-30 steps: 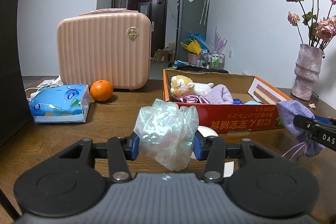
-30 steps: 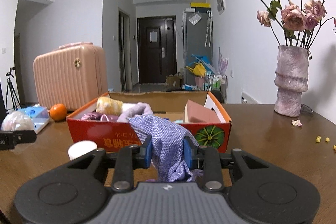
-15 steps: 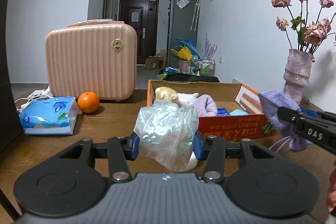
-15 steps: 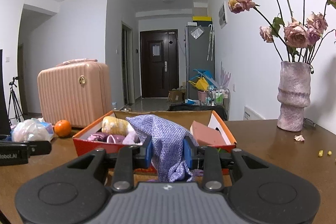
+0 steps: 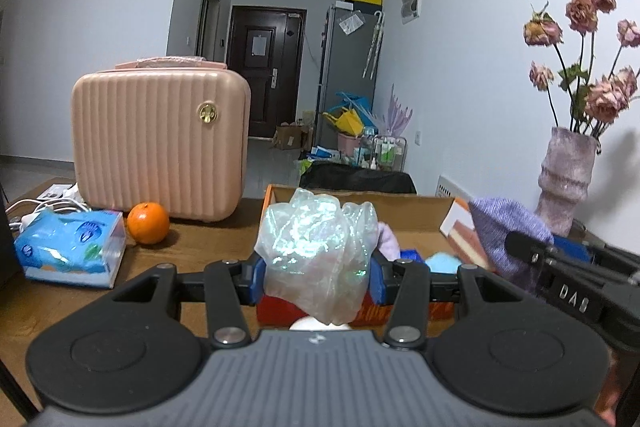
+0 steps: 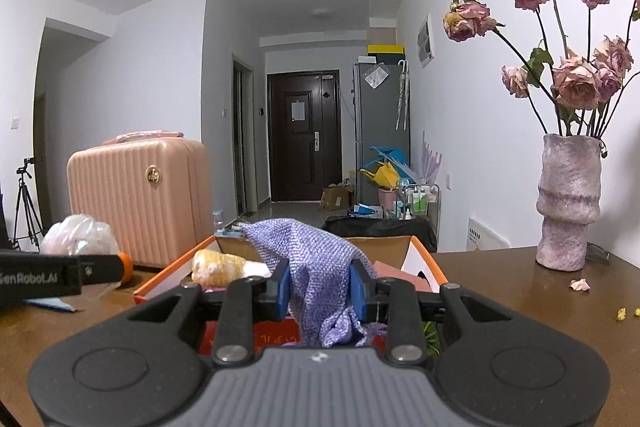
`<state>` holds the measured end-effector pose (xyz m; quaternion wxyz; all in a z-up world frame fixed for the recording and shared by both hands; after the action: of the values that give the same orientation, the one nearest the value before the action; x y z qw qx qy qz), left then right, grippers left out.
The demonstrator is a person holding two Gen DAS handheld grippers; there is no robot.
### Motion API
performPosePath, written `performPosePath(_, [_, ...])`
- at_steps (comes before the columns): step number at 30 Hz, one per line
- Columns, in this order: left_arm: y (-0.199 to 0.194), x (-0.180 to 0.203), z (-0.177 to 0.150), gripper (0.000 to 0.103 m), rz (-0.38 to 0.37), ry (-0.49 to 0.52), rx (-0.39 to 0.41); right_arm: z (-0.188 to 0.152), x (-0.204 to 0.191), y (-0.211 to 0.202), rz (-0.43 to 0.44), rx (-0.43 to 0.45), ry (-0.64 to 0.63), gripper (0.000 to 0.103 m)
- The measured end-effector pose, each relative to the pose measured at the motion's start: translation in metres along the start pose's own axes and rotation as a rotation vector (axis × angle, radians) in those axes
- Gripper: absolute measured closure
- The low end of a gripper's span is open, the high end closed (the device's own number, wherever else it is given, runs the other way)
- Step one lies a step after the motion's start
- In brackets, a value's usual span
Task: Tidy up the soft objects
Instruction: 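Carry the plastic bag and lavender pouch over the cardboard box with both tools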
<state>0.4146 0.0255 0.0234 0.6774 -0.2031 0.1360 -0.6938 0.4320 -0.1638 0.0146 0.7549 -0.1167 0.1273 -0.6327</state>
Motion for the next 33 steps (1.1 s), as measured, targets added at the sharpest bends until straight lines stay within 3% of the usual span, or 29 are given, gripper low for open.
performPosePath(33, [0.100, 0.024, 0.064, 0.055, -0.034, -0.042, 0.027, 0.055, 0.014, 0.106, 0.024, 0.029, 0.115, 0.074])
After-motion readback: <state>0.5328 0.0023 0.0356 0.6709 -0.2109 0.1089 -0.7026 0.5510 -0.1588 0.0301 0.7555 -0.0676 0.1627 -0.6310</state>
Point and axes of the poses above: each gripper's, at about its wrist camera, not at the fingertips, and y roughly the way its jaws point, x to its right, z to its top, the point moved 4 cm from there along y, roughly the way its jaws point, and after that the axes turned 9 degrees about -x, right-handed, at the moved point
